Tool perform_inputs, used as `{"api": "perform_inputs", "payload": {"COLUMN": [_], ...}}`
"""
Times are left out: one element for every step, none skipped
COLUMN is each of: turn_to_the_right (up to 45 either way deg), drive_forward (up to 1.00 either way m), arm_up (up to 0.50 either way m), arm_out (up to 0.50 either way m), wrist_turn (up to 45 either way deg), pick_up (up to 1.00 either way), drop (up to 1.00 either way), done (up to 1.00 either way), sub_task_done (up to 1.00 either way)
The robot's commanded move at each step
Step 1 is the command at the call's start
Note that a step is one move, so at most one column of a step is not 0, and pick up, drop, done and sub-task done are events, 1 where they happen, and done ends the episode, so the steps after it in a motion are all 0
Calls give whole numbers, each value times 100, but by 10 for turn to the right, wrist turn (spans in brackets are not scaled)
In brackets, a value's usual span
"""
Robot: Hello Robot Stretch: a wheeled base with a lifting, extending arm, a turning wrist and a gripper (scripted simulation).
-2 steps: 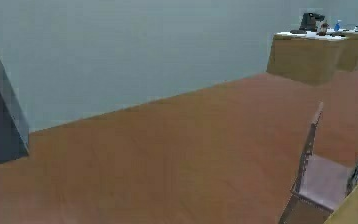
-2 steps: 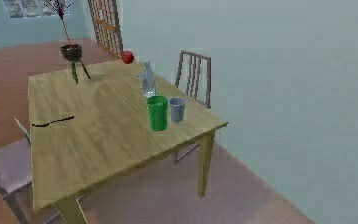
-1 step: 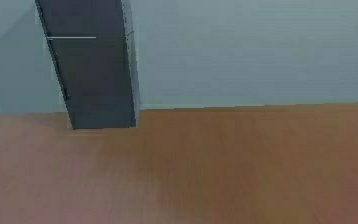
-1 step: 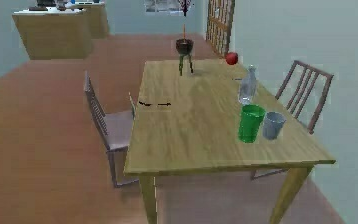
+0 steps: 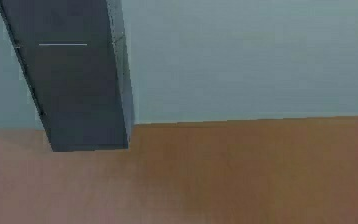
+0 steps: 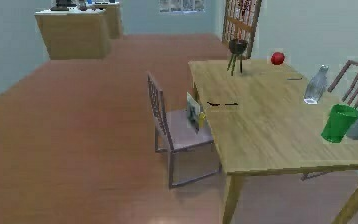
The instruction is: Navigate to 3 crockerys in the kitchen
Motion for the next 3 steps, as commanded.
{"api": "perform_inputs", "payload": {"turn_to_the_right": [450, 60, 0], "drive_forward": [0, 0, 100], "arm_up": [0, 0, 0], "arm_out": [0, 0, 0], "wrist_turn": [0, 0, 0], "pick_up": [0, 0, 0], "drop": [0, 0, 0], "done": [0, 0, 0], "sub_task_done": [0, 0, 0]}}
